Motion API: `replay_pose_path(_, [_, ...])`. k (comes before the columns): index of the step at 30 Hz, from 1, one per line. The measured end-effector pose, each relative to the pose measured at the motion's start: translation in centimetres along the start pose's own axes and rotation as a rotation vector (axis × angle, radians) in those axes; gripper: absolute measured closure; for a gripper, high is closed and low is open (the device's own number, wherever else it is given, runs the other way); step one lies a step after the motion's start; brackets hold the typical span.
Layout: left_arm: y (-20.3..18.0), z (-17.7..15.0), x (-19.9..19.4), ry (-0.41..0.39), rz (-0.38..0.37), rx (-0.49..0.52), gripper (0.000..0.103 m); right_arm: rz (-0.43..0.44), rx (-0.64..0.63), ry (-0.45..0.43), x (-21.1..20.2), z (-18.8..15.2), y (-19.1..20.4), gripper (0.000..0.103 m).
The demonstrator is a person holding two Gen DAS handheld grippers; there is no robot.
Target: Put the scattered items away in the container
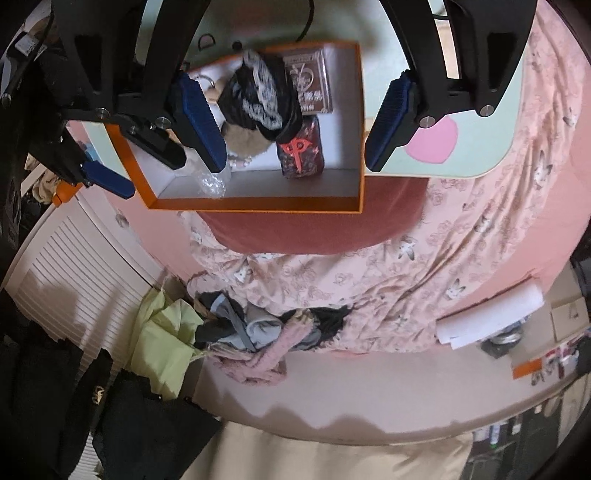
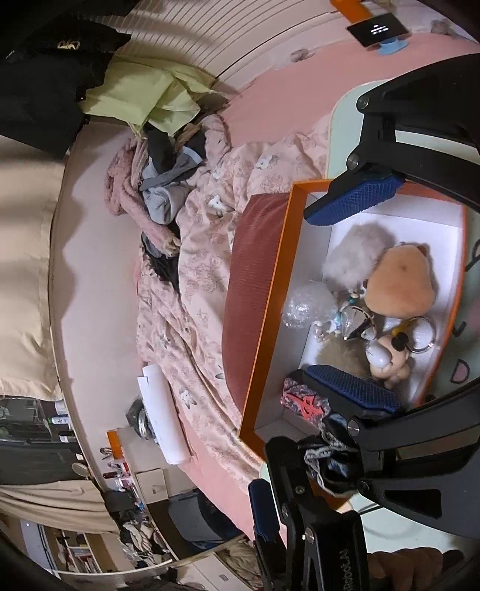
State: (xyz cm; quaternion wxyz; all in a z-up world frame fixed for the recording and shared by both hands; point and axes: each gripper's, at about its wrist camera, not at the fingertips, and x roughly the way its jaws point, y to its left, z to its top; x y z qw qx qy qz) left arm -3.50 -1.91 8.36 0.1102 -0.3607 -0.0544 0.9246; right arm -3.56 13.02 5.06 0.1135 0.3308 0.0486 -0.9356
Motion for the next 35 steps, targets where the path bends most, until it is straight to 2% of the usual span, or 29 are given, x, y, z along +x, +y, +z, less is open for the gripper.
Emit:
replay_pose_path(3, [-0.2,-1.6,-1.9,-0.015,0.020,0.008,0.023,0.014,0.003,-0.024,-1.8,-0.5,0.3,0.025])
replay_pose_path(5, [-0.3,-3.5,-2.8,-0.011,0.046,0.004,0.014,0.052,-0.004,-0.043,-3.3,-1.3,0.7,0.025])
replay_pose_path(7, [0.0,-5.5,-3.3,0.009,0.070,-0.017,0.012,0.079,-0.017,-0.050,-4.7,-2.9,1.3,0.025])
replay_pose_path(11, [1.1,-9.3,-3.5,0.048,0.180,-0.069,0.012,0.126,0.005,-0.032,-6.5,-6.4,1.8,0.025])
replay_pose_path(13, [1.4,-10.5,-2.6,0.106,0.192,-0.071,0.012,0.127,0.038,0.000,-6.9,-8.3,1.9,0.025])
replay_pose_path(15, [1.3,-11.5,-0.8,0.193,0.214,-0.055,0.010,0.112,0.048,0.059,-6.4,-9.6,2.1,0.025])
replay_pose_path(16, [1.1,-11.8,-0.2,0.216,0.241,-0.032,0.005,0.100,0.046,0.086,-6.1,-10.1,2.3,0.025])
replay_pose_path(17, [0.6,-12.0,0.2,0.202,0.277,0.005,0.000,0.078,0.043,0.111,-5.7,-10.6,2.5,0.025])
replay_pose_path(18, [0.3,-12.1,0.5,0.185,0.292,0.027,0.000,0.046,0.043,0.131,-5.3,-11.0,2.6,0.025])
replay_pose_path(20, [0.4,-11.9,1.1,0.196,0.262,0.010,0.000,-0.008,0.051,0.177,-4.3,-11.3,2.6,0.025])
replay_pose_path(22, [0.5,-11.7,1.3,0.199,0.260,0.004,0.000,-0.048,0.071,0.224,-3.3,-11.3,2.2,0.018])
replay_pose_path(24, [1.1,-11.7,1.4,0.196,0.270,-0.020,0.000,-0.089,0.118,0.254,-2.7,-11.1,1.7,0.002])
replay_pose_path(25, [1.2,-11.8,1.3,0.194,0.271,-0.023,0.000,-0.107,0.136,0.266,-2.5,-11.0,1.4,0.000])
replay_pose_path(35, [1.0,-12.2,0.8,0.184,0.272,-0.029,0.000,-0.137,0.153,0.255,-3.1,-11.4,1.6,0.000])
